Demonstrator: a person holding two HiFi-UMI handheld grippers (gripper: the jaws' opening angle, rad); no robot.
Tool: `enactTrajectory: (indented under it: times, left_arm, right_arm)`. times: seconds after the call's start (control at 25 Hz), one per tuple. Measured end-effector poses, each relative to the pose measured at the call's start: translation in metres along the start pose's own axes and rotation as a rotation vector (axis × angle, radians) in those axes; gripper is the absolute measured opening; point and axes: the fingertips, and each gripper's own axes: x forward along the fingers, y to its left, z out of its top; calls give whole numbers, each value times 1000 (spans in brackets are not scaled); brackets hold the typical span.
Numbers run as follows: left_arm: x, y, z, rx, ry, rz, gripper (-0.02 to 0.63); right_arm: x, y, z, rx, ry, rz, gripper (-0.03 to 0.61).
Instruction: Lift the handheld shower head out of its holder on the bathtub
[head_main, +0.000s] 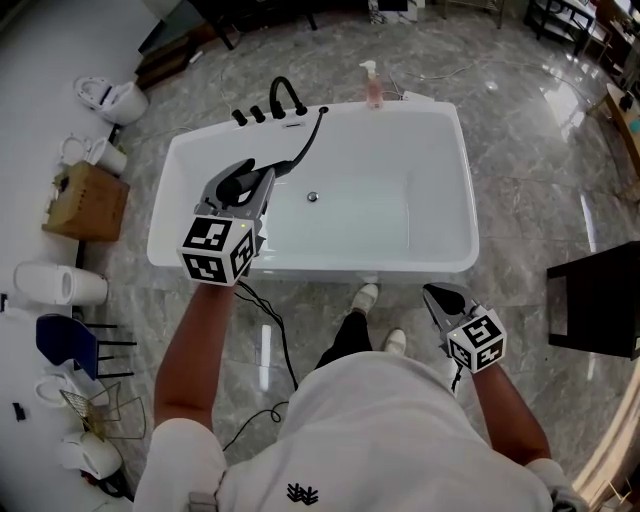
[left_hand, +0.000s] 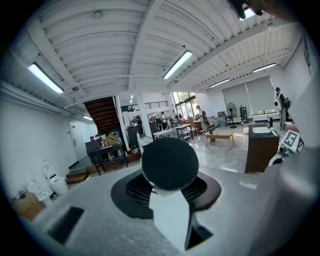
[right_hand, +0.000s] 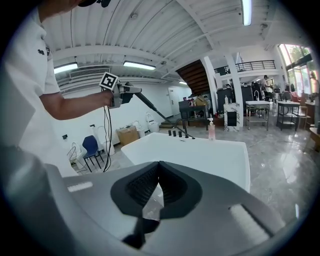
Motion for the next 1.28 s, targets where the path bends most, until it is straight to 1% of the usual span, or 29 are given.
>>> enactTrajectory:
  times: [0.16,0.52,0.84,1.08,1.28]
  left_arm:
    - [-25,-7,7,7,-26,16,137]
    - [-69,-29,15,19,-54,10,137]
    - [-102,-37,17,-12,-75,17,137]
    - [-118,-49,16,-17,-83,17,137]
    - [-116,-53,9,-16,-68,17,137]
  right_arm:
    - [-3,5,-2,-10,2,10,14]
    - [-7,11,-6,-34,5,24,14]
    - [-12,20,1,-57,-1,32,14]
    - [-15,24,-6,-55,1,37,14]
    - [-17,22,-8,-52,-4,37,14]
